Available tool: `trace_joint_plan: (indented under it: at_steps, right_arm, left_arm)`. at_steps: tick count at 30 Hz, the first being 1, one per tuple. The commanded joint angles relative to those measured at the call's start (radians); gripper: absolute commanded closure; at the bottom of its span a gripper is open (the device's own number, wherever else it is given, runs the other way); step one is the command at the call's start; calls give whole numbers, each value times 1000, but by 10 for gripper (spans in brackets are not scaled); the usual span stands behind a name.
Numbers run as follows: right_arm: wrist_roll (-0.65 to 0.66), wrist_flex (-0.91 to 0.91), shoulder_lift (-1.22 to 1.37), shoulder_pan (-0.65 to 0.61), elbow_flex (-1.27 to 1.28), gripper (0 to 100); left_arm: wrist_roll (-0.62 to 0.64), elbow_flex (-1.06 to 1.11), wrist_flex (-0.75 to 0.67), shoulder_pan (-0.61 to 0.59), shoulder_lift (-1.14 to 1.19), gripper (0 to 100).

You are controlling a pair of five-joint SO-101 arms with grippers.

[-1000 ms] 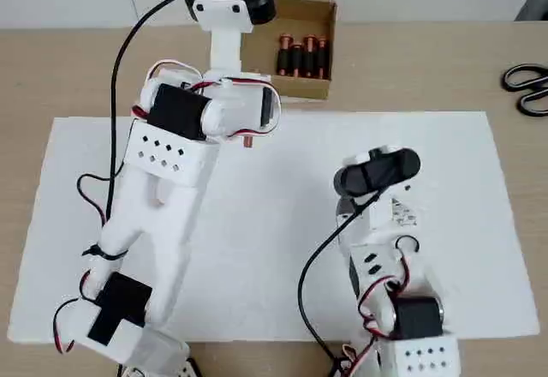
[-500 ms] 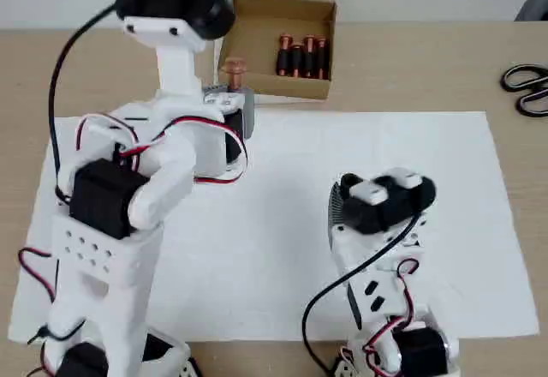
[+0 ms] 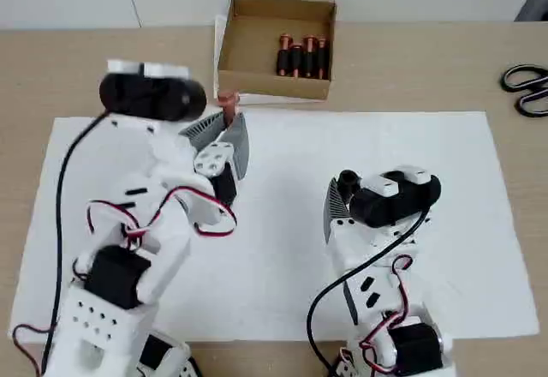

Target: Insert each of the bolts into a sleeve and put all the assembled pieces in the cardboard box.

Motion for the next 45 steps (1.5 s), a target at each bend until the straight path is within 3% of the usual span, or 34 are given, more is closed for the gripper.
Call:
trace_joint_plan:
  at_steps: [1,5,13,26,36,45]
  right_arm:
    - [-6,-21,-10,-90,-5,994]
    - [-6,-22,-10,-202,11,994]
    - [-8,-27,-10,-214,40,994]
    - [-14,-28,-10,-217,34,994]
    - [-69,-28,-10,-242,11,994]
    - [-81,-28,-10,-266,14,994]
  left_arm:
    - [0,53,-87,9,-43,994]
    - [5,47,-55,63,-44,994]
    - [6,31,-35,181,-44,994]
    - [40,73,-80,204,-44,994]
    - [38,182,-221,204,-51,994]
    - [38,182,-226,206,-51,994]
